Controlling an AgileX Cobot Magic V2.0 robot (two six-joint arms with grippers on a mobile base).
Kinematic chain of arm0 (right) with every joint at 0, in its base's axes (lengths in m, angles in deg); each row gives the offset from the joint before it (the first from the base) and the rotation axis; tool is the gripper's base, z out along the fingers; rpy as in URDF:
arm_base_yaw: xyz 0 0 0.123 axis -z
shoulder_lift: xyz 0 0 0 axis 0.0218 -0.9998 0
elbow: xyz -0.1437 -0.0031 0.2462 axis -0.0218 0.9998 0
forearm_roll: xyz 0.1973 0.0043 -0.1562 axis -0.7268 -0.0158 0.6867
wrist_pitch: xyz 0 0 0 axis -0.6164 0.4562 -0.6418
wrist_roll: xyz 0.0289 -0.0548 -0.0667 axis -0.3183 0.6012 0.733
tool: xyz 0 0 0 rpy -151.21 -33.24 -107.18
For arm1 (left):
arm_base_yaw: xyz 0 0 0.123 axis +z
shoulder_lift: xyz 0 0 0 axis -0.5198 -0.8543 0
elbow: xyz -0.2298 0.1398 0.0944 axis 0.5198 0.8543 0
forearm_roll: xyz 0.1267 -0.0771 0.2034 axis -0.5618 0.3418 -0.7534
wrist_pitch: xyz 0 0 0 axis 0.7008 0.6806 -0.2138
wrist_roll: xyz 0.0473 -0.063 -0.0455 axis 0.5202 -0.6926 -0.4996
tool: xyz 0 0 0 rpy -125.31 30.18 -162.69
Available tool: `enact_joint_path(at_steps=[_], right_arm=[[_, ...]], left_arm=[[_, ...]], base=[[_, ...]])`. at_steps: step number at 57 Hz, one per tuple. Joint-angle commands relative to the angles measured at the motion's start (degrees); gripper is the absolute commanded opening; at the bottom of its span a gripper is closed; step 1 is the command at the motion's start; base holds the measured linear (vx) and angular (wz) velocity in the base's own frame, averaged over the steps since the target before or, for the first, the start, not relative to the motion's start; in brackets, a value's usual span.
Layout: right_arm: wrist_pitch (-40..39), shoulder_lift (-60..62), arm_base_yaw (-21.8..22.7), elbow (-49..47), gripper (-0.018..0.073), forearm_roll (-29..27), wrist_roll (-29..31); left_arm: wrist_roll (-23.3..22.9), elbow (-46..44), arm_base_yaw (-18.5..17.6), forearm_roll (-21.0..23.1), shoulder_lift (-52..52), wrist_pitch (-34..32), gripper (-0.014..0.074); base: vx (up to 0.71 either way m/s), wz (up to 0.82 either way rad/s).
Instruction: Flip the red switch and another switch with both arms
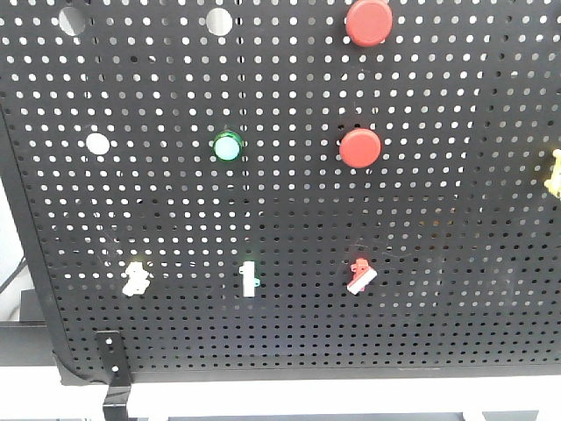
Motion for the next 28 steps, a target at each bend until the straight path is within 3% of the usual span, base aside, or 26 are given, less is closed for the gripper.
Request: enact_joint_path(at_steps=[1, 28], right_arm=[[-4.4, 0.1, 0.3, 0.3, -0.0006, 0.6, 0.0], [-4.4, 0.1, 0.3, 0.3, -0.0006, 0.6, 0.0]], left_arm=[[-0.5, 1.1, 0.1, 0.5, 1.0, -4.3, 0.0003], [-0.5, 1.1, 0.1, 0.5, 1.0, -4.3, 0.0003]], base=[[0.00, 0.00], [0.00, 0.00]])
